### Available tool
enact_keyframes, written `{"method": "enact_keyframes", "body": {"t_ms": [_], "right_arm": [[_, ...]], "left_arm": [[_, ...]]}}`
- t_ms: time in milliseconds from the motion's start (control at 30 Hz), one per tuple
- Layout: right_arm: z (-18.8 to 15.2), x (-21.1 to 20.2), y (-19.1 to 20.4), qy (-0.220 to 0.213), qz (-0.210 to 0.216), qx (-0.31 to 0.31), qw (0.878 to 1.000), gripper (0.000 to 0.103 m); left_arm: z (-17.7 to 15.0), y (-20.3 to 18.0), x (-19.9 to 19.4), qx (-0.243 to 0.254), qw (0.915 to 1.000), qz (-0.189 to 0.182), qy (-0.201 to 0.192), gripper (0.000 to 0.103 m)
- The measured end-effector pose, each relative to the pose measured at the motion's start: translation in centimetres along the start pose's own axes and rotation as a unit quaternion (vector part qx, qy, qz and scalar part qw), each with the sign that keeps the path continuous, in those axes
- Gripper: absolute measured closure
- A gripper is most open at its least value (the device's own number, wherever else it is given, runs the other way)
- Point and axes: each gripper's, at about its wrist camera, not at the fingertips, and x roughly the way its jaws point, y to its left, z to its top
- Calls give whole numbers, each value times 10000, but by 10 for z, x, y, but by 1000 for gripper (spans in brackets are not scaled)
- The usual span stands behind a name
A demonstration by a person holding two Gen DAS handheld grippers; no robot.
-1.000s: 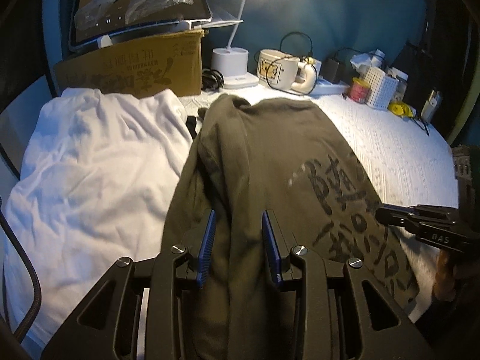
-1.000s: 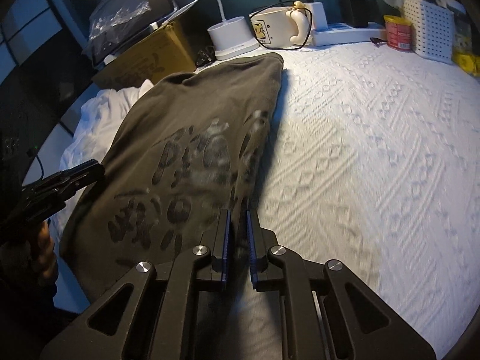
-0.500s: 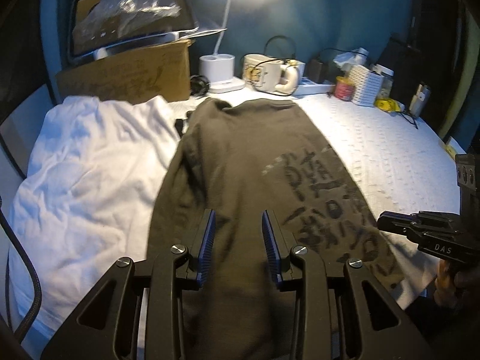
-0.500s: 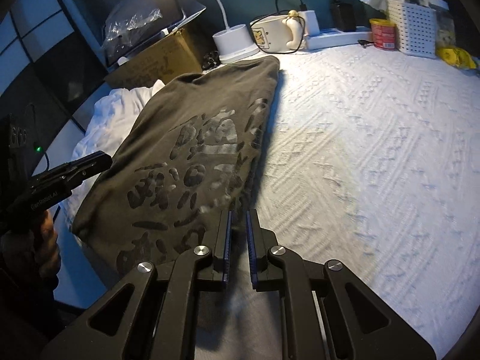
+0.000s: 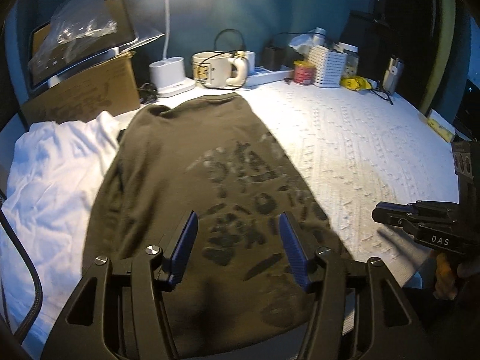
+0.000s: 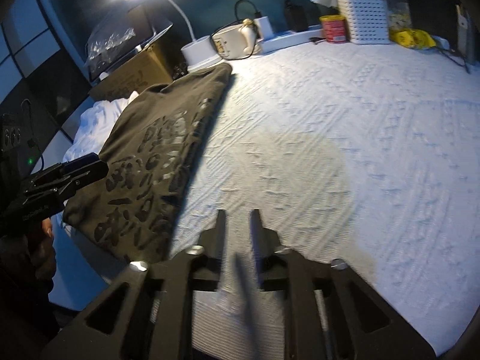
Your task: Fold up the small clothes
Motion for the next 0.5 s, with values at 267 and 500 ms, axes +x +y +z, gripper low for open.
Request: {"method": "enact_keyframes", "body": {"t_ms": [267,500], "right_arm": [[-4,-25,-21,-270,-40,182,9995,61],[-12,-44,-43,-328,-450,228,9982,51]], "left_arm": [[-2,-33,5,17,9995,-302,0,28],[3,-59,6,-42,9990,-427,-75,28]]}}
